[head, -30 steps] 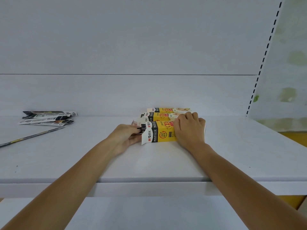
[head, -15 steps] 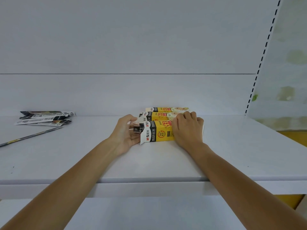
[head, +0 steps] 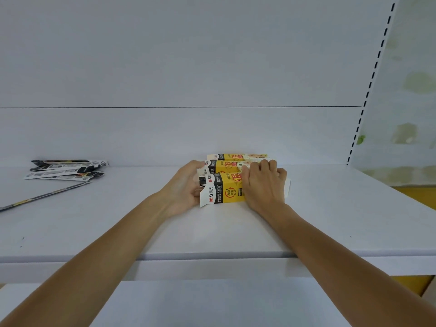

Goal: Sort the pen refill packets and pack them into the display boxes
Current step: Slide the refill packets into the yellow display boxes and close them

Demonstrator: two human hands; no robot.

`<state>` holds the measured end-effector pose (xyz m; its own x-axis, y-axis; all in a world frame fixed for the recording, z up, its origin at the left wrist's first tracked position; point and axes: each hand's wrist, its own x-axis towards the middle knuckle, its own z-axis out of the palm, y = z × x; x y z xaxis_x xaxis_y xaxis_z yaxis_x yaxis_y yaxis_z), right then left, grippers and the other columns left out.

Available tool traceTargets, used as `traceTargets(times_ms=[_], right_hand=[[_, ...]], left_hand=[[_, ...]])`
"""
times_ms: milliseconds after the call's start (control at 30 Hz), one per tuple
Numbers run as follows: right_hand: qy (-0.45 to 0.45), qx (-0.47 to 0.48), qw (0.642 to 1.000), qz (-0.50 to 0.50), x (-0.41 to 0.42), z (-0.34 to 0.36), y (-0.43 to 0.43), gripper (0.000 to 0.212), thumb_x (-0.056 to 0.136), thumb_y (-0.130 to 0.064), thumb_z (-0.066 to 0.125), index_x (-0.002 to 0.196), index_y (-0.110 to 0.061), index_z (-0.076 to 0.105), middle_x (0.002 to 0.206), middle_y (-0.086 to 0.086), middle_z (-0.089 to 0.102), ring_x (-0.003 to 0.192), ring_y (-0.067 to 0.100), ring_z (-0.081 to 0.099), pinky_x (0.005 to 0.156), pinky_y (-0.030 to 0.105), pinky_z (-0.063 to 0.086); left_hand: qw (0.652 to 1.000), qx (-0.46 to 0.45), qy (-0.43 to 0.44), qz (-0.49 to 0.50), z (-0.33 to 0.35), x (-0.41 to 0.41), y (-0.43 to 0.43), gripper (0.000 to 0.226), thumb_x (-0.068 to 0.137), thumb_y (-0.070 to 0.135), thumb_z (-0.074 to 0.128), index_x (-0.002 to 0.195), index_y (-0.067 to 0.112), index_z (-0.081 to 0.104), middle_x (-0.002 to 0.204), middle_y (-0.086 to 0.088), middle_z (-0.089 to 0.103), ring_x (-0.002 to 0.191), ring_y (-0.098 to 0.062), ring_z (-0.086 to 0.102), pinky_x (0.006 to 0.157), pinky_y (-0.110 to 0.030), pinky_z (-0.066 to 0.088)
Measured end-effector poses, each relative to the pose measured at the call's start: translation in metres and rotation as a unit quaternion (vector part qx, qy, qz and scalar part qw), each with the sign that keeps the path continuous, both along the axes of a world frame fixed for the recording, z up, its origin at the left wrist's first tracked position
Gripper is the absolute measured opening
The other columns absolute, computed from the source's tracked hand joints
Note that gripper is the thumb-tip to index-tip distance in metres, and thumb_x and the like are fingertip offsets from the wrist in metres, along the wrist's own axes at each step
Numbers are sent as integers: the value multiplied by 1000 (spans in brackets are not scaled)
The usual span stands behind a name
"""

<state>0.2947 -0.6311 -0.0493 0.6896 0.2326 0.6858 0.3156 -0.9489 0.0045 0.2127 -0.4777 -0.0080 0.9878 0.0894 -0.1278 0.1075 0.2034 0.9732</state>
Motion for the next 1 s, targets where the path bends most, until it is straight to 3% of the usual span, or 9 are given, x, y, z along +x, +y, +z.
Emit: traceTargets(times_ms=[100, 200, 400, 500, 600, 700, 767, 867, 1000], right_hand=[[-32, 15, 999, -12, 1, -1, -3, 19, 84, -14, 51, 69, -5, 59, 65, 13, 57, 65, 32, 51, 59, 39, 41], [-38, 52, 998, 18, 1, 0, -3, 15, 77, -7, 65, 65, -3, 57, 64, 16, 56, 65, 33, 52, 61, 42, 42], [19, 24, 999, 28, -2, 2, -2, 45, 89, -24, 20, 83, -3, 60, 84, 15, 59, 84, 33, 49, 75, 44, 38], [41, 25, 999, 17, 0, 5, -5, 36, 95, -23, 29, 92, -3, 59, 93, 14, 58, 93, 33, 47, 82, 45, 36], [-2, -3, 1000, -9, -5, 4, -3, 9, 79, -8, 60, 72, -2, 57, 72, 15, 58, 72, 34, 51, 66, 45, 43], [1, -29, 999, -29, 1, 0, -3, 26, 86, -16, 36, 74, -5, 56, 73, 13, 56, 73, 31, 48, 66, 42, 40], [-28, -11, 999, -23, 6, -3, -5, 19, 85, -13, 44, 71, -6, 55, 70, 12, 55, 71, 31, 48, 65, 41, 40], [-19, -36, 999, -13, 8, -6, -3, 10, 84, -12, 53, 76, -6, 56, 75, 12, 56, 75, 31, 48, 67, 43, 40], [14, -31, 999, -10, 6, -3, -5, 33, 90, -17, 26, 88, -6, 57, 84, 10, 56, 85, 29, 45, 73, 42, 36]], left_hand=[[947, 265, -76, 164, -8, -1, 11, 38, 88, 22, 54, 125, 23, 48, 98, 0, 68, 89, -16, 64, 78, -23, 48], [889, 384, -114, 223, -12, -12, 23, 10, 89, 20, 54, 97, 22, 61, 83, 12, 64, 80, -3, 58, 58, -6, 38], [931, 330, -111, 109, -23, -10, 17, 23, 86, 15, 54, 90, 34, 67, 97, 13, 70, 97, -4, 61, 77, -20, 44], [934, 315, -108, 127, -25, -9, 13, 19, 88, 17, 55, 100, 28, 65, 98, 9, 69, 95, -8, 60, 74, -21, 41], [916, 337, -116, 183, -25, -9, 13, 19, 88, 21, 58, 107, 24, 60, 95, 3, 69, 89, -9, 60, 66, -11, 41], [894, 378, -148, 189, -27, -8, 13, 12, 86, 16, 63, 96, 18, 70, 86, 6, 66, 72, 8, 59, 59, 1, 38], [903, 378, -134, 156, -26, -7, 11, 11, 86, 20, 63, 90, 20, 73, 86, 13, 66, 72, 16, 56, 61, 2, 37], [938, 317, -81, 116, -23, -4, 7, 30, 75, 37, 53, 87, 18, 74, 99, 12, 69, 87, 1, 56, 66, -11, 39], [966, 256, -7, 42, -18, -6, 3, 12, 78, 27, 62, 87, 21, 69, 99, 4, 67, 80, -10, 57, 72, -22, 38]])
